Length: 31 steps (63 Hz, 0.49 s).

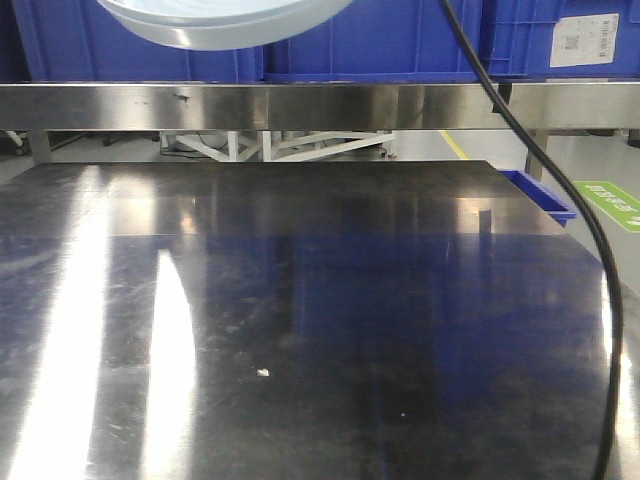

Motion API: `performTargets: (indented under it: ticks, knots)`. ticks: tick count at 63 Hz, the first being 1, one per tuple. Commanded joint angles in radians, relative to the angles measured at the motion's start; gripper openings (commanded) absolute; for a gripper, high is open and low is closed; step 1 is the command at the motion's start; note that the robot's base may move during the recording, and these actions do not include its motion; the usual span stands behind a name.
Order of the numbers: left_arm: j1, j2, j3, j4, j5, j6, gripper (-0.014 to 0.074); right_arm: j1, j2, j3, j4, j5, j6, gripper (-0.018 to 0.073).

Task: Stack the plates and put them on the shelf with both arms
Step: 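Lift the stacked plates up and away from the table with the right gripper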

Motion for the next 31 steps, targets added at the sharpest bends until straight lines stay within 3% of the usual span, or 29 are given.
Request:
performTargets:
  ticks: [1, 15, 31]
  knots:
    - [0.000, -0.001, -0.027, -0.002, -0.081, -0.007, 0.0091, 0.000, -0.112, 0.058, 0.003, -0.149, -0.006, 0.0048]
    - [0.000, -0.001, -0.027, -0.002, -0.081, -0.007, 0.0091, -0.023, -0.250, 0.253, 0.003, -0.255, -0.006, 0.0048]
    - [0.000, -0.001, -0.027, -0.002, -0.081, -0.007, 0.0091, -0.175, -0.377, 0.380, 0.003, -0.247, -0.006, 0.0048]
